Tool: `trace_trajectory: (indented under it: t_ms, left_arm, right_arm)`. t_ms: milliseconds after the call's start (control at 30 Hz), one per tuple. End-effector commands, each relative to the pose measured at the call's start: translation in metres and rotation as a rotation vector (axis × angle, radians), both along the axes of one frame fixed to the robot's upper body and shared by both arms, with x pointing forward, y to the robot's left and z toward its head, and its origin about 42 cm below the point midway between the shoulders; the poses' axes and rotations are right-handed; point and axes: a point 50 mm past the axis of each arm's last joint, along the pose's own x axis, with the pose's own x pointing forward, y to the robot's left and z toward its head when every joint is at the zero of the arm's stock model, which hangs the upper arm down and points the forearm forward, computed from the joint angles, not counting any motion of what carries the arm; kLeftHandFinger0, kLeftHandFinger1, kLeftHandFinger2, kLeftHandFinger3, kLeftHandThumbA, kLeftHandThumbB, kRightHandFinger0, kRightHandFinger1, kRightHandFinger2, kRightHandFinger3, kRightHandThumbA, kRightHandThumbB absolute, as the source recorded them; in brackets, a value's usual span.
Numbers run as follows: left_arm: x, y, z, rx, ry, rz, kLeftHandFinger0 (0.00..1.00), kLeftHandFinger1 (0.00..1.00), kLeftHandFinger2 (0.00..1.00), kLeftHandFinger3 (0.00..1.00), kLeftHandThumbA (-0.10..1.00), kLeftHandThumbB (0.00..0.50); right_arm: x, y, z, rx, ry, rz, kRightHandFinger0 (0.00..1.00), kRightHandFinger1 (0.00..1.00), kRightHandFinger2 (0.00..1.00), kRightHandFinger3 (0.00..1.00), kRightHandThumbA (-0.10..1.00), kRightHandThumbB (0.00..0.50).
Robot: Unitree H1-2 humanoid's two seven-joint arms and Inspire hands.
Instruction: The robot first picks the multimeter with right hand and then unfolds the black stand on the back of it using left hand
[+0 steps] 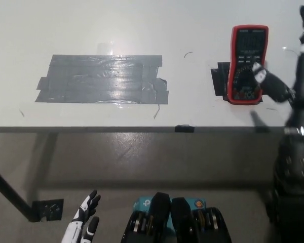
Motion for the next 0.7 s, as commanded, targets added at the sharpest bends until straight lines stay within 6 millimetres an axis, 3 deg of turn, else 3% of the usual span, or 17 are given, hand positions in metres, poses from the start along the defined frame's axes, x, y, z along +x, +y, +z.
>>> trace_trajectory:
  t_ms: [0, 167, 233, 333, 433, 667]
  left_arm:
    - [-0.006, -0.001, 0.003, 0.013, -0.049, -0.013, 1.00, 1.00, 1.00, 1.00, 0.96, 0.094]
    - [-0.010, 0.000, 0.000, 0.019, -0.045, -0.018, 1.00, 1.00, 1.00, 1.00, 0.95, 0.089]
    - [-0.011, 0.000, -0.001, 0.020, -0.036, -0.016, 1.00, 1.00, 1.00, 1.00, 0.95, 0.098]
    - [-0.012, 0.001, -0.002, 0.022, -0.038, -0.018, 1.00, 1.00, 1.00, 1.00, 0.94, 0.094]
    - [-0.012, -0.001, -0.004, 0.023, -0.047, -0.025, 1.00, 1.00, 1.00, 1.00, 0.93, 0.087]
    - [-0.019, -0.006, -0.009, 0.025, -0.036, -0.040, 1.00, 1.00, 1.00, 1.00, 0.93, 0.084]
  right_arm:
    - [0.032, -0.009, 0.023, 0.033, 0.031, -0.095, 1.00, 1.00, 1.00, 1.00, 0.84, 0.428]
    - [0.064, -0.007, 0.030, 0.061, 0.096, -0.117, 1.00, 1.00, 1.00, 1.00, 0.78, 0.419]
    - [0.075, -0.006, 0.033, 0.076, 0.127, -0.126, 1.00, 1.00, 1.00, 1.00, 0.80, 0.440]
    - [0.087, -0.005, 0.038, 0.094, 0.166, -0.143, 1.00, 1.00, 1.00, 1.00, 0.92, 0.476]
    - [0.090, -0.004, 0.046, 0.109, 0.202, -0.155, 1.00, 1.00, 1.00, 1.00, 1.00, 0.486]
    - [0.083, -0.002, 0.055, 0.151, 0.221, -0.111, 1.00, 1.00, 1.00, 1.00, 1.00, 0.457]
